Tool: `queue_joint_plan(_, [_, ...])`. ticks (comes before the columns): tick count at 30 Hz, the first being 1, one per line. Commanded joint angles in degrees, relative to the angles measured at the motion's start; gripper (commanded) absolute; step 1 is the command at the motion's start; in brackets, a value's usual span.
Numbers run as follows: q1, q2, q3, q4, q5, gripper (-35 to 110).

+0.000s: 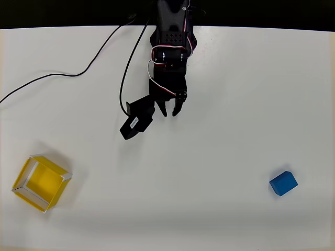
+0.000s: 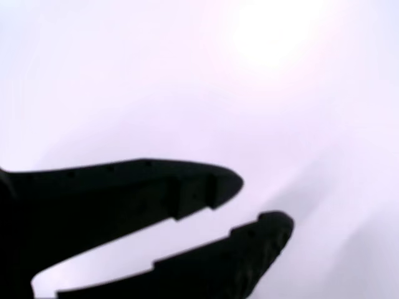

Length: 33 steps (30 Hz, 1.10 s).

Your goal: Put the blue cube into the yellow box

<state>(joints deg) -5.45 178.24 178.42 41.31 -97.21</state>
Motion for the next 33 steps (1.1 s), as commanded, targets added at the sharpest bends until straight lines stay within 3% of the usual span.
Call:
queue_joint_plan(1, [-3.4, -5.4, -3.3, -16.6, -0.8, 18])
queue_joint_plan(13, [-14.1, -35.6, -22.2, -46.9, 9.2, 47])
queue_joint_plan(20, [-18.8, -56.3, -37.9, -60.7, 11.7, 54])
queue_joint_plan(33, [-23.4, -84.5, -67.3, -62.2, 14.2, 54])
